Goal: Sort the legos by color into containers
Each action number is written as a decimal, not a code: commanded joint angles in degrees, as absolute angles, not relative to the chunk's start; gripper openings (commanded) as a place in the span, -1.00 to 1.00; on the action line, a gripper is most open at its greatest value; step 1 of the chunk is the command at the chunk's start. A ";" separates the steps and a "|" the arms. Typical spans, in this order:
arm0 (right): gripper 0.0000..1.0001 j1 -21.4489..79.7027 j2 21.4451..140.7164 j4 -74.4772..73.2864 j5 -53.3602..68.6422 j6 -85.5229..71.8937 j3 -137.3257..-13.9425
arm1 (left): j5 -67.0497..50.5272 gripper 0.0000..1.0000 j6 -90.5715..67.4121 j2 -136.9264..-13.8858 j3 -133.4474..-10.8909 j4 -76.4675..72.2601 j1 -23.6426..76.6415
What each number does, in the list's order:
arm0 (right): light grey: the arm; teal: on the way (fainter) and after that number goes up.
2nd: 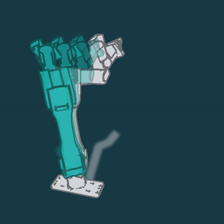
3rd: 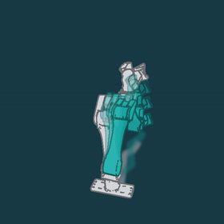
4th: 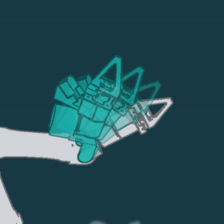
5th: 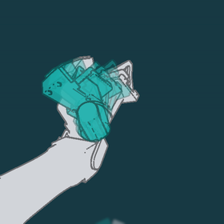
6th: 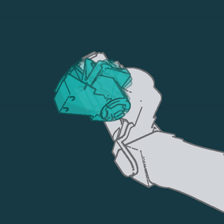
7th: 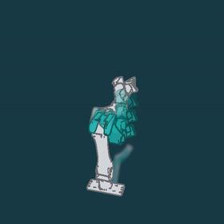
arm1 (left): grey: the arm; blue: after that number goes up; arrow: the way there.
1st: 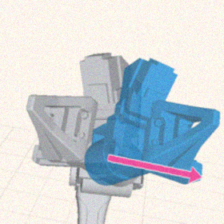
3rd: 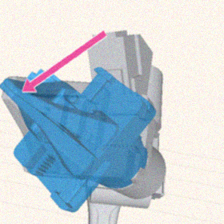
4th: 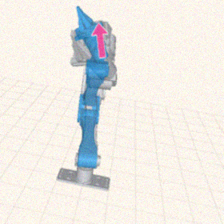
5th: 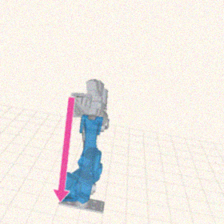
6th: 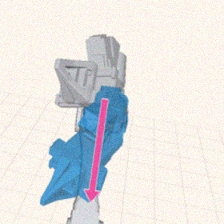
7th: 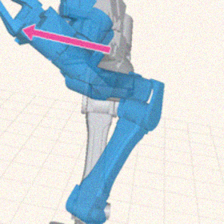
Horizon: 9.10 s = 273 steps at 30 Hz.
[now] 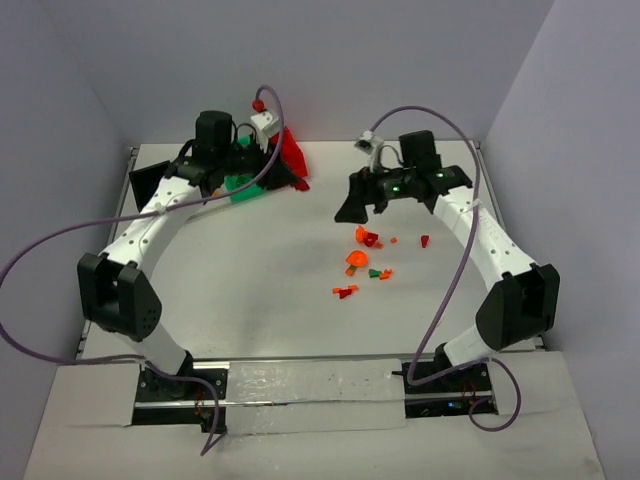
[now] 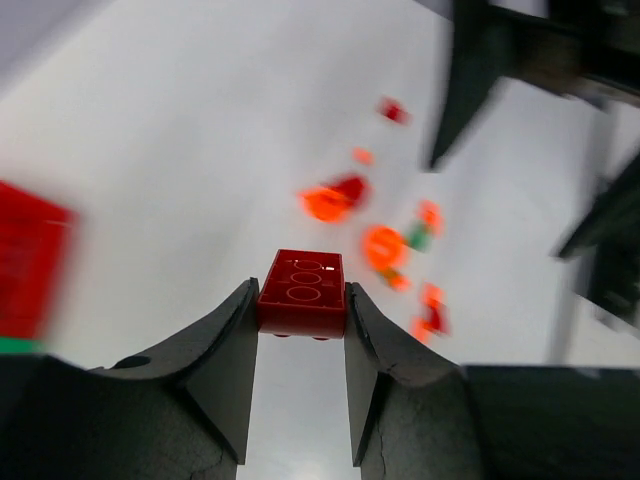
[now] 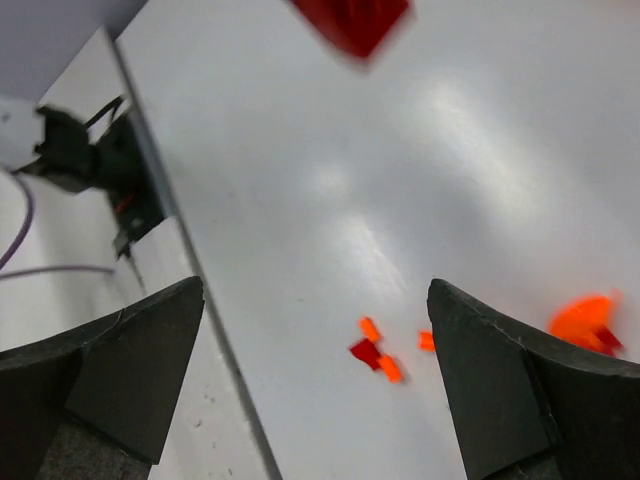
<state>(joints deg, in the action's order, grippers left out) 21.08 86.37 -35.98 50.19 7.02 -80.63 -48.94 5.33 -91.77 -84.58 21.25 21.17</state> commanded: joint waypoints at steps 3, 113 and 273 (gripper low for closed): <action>1.00 13.88 80.47 -36.65 39.34 7.56 -79.99 | -8.55 -1.00 7.94 -107.79 -102.40 18.39 20.56; -1.00 6.92 86.04 -26.57 27.34 11.77 -61.96 | -50.37 0.31 -19.51 -89.65 -71.89 14.31 15.05; 0.55 8.44 67.46 -35.65 20.39 12.04 -53.33 | -26.44 -0.10 14.45 -95.55 -70.18 25.54 47.04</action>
